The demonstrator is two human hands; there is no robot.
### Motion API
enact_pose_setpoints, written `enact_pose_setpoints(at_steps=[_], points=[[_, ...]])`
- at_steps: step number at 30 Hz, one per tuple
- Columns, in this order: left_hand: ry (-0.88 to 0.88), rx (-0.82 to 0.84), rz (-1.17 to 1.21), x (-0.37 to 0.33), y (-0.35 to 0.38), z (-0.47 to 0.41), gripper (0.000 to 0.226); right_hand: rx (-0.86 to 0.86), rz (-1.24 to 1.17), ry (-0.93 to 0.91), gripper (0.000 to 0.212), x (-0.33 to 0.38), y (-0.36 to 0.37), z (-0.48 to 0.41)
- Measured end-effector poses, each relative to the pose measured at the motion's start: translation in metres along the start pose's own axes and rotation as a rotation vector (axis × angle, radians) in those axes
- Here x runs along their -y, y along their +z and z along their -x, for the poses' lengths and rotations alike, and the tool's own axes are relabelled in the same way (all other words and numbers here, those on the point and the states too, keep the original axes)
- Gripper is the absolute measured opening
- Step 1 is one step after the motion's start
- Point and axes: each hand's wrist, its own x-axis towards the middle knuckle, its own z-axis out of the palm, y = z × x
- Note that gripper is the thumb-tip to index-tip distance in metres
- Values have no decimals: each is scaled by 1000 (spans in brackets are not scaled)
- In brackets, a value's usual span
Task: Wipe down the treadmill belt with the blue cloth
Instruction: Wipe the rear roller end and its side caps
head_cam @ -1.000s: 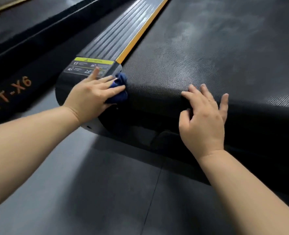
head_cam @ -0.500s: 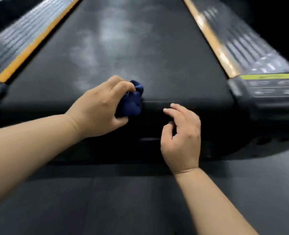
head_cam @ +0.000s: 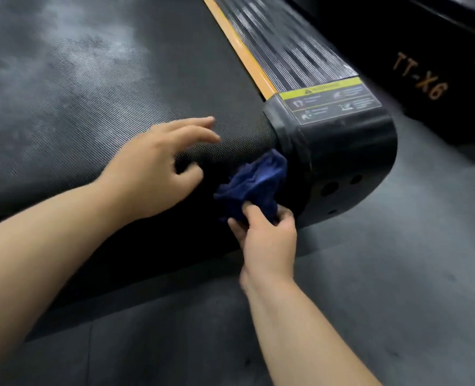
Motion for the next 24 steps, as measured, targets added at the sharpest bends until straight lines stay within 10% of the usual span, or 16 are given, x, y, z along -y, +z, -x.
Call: enact_pose_setpoints(at_steps=[13,24], points=[[83,269,-240,36,3,23,74,-223,-8,141,32,-1,36,-41],[78,238,-269,35,5,23,80,-202,273,-251,38,-39,46,-14]])
